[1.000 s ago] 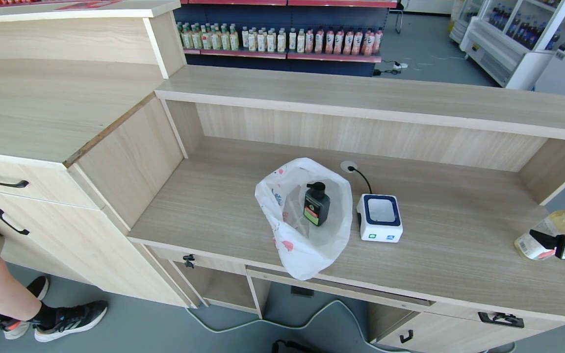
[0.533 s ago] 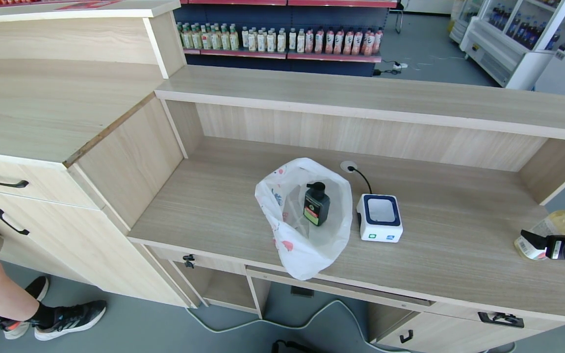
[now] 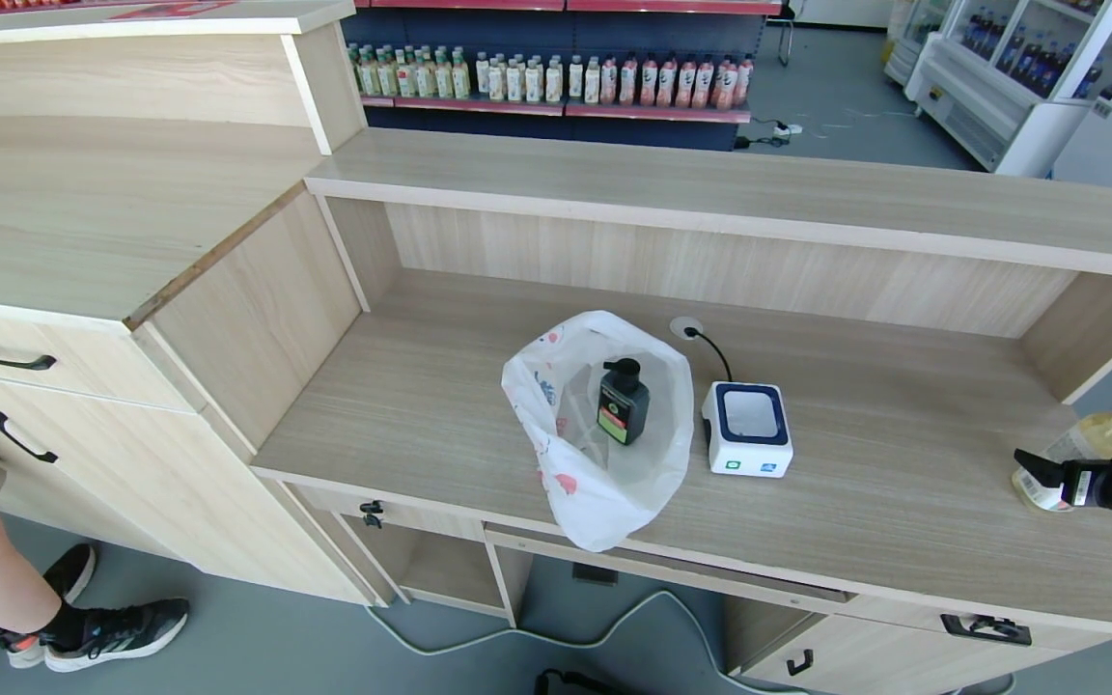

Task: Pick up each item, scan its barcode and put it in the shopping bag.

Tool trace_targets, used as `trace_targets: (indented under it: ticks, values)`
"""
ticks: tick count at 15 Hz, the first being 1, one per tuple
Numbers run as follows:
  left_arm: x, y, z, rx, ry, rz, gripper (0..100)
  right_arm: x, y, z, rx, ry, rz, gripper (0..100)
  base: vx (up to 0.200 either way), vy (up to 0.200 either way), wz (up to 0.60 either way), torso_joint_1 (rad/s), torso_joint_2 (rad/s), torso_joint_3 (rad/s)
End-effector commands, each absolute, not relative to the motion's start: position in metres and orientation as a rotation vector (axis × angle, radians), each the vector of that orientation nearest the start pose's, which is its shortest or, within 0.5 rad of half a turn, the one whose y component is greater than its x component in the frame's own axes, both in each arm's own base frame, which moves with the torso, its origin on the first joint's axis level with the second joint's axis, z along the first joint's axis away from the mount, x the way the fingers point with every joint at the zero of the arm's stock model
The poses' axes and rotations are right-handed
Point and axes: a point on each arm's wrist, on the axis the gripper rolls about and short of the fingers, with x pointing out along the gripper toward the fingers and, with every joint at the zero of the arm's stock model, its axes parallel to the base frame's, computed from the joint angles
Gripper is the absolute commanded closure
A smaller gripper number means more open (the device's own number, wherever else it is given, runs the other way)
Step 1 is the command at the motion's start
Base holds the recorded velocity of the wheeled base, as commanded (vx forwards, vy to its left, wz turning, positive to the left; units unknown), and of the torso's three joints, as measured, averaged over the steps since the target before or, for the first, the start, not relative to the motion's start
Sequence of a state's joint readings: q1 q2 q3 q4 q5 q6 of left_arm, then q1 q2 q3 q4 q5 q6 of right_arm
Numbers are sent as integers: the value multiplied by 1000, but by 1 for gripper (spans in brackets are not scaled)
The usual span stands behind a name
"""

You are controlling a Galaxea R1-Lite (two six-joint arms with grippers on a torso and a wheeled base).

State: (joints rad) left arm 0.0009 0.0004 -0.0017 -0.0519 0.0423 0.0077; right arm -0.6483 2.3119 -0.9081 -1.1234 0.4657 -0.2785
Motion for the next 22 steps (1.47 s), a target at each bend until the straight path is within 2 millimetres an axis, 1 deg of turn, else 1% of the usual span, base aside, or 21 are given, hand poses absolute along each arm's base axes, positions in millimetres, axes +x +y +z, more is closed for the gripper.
trace_targets:
  ticks: [1, 4, 11, 12, 17, 22]
  values:
    - [-23, 1, 81, 7, -54, 46, 0, 329, -233, 31, -130, 260, -139, 0, 0, 0, 0, 0, 0, 0]
    - [-23, 1, 81, 7, -54, 45, 0, 332, -232, 28, -138, 250, -134, 0, 0, 0, 0, 0, 0, 0]
    - [-23, 1, 81, 7, -54, 45, 0, 337, -232, 29, -151, 227, -127, 0, 0, 0, 0, 0, 0, 0]
    - [-23, 1, 81, 7, -54, 43, 0, 337, -232, 29, -152, 227, -127, 100, 0, 0, 0, 0, 0, 0]
    - [-23, 1, 81, 7, -54, 45, 0, 337, -232, 29, -165, 212, -130, 100, 0, 0, 0, 0, 0, 0]
    - [-23, 1, 81, 7, -54, 43, 0, 336, -232, 23, -170, 213, -133, 100, 0, 0, 0, 0, 0, 0]
